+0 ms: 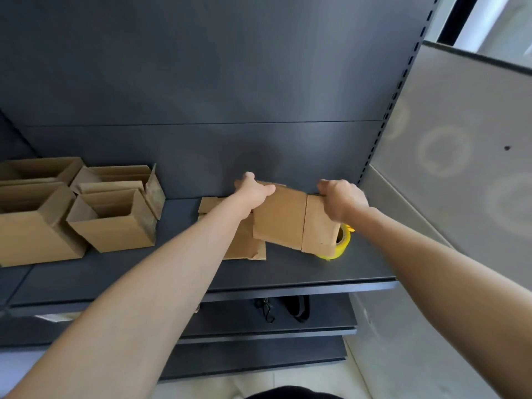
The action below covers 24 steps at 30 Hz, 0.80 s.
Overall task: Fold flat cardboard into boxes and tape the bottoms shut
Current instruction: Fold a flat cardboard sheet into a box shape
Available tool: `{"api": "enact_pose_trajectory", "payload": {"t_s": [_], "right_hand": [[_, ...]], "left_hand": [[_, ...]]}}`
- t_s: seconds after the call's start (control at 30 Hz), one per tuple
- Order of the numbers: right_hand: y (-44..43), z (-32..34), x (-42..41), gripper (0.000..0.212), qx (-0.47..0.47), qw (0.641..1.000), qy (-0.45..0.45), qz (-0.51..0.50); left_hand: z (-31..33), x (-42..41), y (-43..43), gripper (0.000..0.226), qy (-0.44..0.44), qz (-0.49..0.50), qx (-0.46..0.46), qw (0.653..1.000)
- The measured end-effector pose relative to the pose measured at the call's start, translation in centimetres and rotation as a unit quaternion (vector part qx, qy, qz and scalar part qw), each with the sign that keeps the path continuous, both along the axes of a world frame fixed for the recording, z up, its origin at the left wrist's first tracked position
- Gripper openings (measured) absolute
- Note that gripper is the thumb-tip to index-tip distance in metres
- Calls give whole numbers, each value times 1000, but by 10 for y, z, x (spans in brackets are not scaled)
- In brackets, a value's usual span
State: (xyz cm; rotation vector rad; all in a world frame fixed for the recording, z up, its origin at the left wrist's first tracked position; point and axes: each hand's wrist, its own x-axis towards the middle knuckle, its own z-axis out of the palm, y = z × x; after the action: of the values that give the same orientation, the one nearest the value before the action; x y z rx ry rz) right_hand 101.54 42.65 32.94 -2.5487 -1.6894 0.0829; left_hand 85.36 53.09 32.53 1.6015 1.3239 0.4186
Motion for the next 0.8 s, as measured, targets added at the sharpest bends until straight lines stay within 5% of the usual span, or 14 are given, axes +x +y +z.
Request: {"api": "enact_pose_trajectory", "payload": {"t_s": [0.3,0.67,0.8], "right_hand": [[-4,2,24,26,-34,999,-6,-10],[1,-19,29,32,70,997,-9,-25],[0,-22,31,27,71,994,81,-35]], "left_hand": [[5,8,-5,44,79,-75,-62,992],[14,10,-6,60,90,-46,-91,991],[16,11,-9,63,92,-55,-131,986]]}}
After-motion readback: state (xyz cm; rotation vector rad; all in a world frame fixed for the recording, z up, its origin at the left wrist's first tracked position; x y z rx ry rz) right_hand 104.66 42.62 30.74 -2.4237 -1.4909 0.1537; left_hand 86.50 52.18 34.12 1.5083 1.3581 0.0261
